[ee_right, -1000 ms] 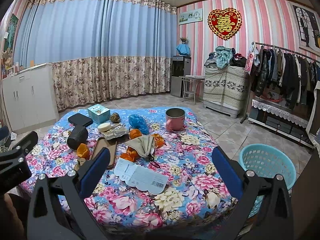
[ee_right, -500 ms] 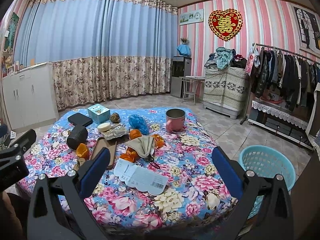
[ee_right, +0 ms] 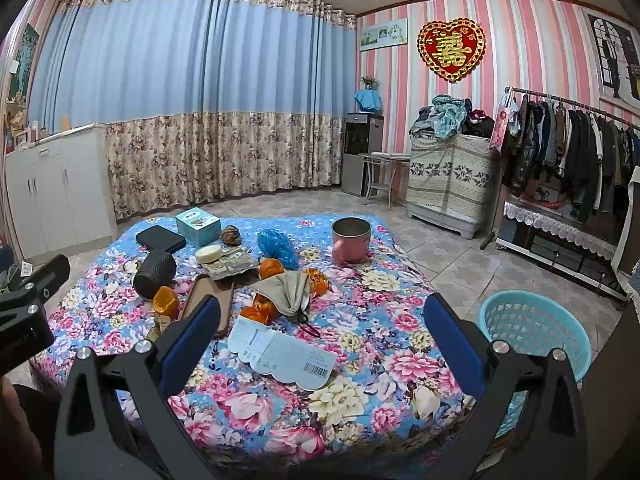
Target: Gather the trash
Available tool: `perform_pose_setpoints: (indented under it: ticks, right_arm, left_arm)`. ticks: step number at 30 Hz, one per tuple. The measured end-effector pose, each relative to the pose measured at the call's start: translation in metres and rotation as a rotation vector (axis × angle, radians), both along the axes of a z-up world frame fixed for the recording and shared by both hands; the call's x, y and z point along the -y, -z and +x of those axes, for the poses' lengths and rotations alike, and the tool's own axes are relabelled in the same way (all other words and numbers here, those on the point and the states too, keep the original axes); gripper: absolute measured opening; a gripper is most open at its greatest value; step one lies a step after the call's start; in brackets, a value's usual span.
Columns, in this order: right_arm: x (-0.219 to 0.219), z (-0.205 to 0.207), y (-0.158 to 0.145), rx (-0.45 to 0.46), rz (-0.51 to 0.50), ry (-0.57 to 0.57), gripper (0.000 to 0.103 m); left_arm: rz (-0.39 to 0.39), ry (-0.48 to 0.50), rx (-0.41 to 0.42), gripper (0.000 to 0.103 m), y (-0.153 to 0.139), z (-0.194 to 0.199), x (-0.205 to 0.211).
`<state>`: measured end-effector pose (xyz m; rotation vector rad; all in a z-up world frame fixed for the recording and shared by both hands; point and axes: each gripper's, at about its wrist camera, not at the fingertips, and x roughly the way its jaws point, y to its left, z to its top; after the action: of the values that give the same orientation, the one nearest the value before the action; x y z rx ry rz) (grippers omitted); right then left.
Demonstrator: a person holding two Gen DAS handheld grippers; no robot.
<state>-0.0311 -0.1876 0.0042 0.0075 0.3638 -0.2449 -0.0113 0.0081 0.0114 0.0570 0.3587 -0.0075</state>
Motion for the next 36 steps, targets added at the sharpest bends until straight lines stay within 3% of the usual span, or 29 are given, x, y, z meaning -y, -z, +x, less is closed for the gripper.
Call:
perform_pose_setpoints:
  ticks: [36]
  right_arm:
    - [0.0032, 0.0007, -0.0007, 0.0, 0.006, 0.005, 0.099]
  left_arm:
    - [-0.003, 0.0, -0.001, 0.098, -0.0007, 0.0003, -0.0025]
